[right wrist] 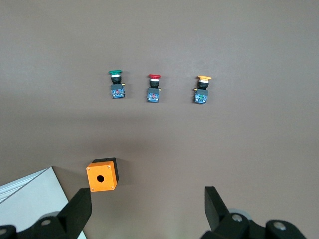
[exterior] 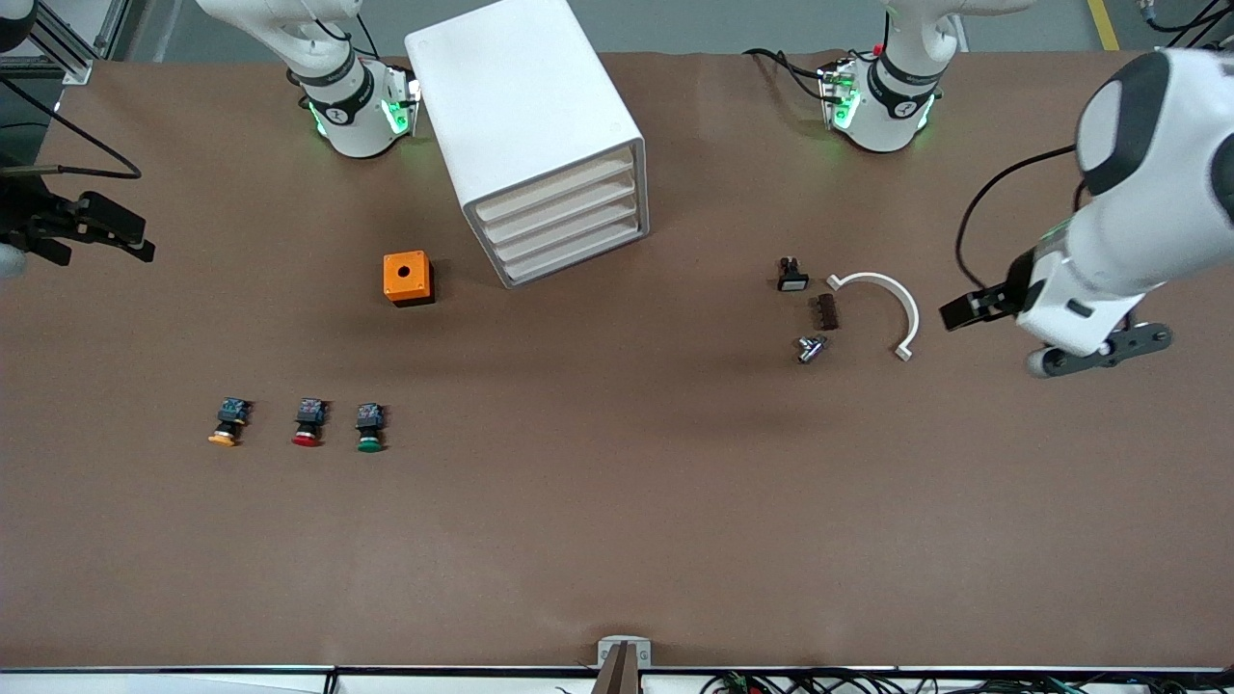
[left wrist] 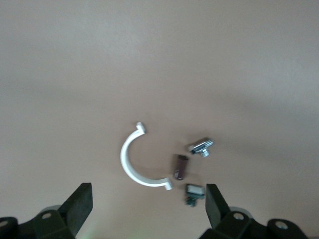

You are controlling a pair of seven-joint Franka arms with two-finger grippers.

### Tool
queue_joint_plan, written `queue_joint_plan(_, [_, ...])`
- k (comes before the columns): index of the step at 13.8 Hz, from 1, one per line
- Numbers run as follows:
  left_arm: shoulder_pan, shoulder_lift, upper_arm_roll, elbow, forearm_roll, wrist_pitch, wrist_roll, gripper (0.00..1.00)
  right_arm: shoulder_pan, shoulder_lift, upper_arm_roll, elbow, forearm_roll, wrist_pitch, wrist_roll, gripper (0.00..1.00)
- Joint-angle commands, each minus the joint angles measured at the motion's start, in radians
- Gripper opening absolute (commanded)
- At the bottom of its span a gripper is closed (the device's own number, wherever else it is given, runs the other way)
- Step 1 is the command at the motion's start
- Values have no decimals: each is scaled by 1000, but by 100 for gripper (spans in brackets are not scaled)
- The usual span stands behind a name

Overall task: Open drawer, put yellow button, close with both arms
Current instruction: 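Move the left gripper toward the white cabinet's drawer handle, then pull the drawer open with the left gripper while the right gripper grasps the yellow button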

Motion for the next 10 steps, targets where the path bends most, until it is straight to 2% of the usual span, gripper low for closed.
queue_joint_plan(1, [-64,75,-2,33,-33,15,-250,100,-3,-21,-5,-15,-2,9,0,100])
queue_joint_plan(3, [-105,124,-4,34,-73,38,-422,100,-6,2,-6,2,-20,13,-2,100])
queue_joint_plan(5, [-140,170,-2,48,-141,37,-630,100,-10,136,-5,28,-36,38,-13,100])
queue_joint_plan(6, [-142,199,-2,80,-182,37,-745,100,-12,172,-6,52,-42,47,-19,100])
queue_joint_plan(9, [-189,275,-4,94,-285,31,-995,100,-44,223,-8,60,-79,95,-17,100])
queue_joint_plan(10, [-197,298,-4,94,-334,28,-1065,100,-78,233,-8,33,-74,139,-17,100])
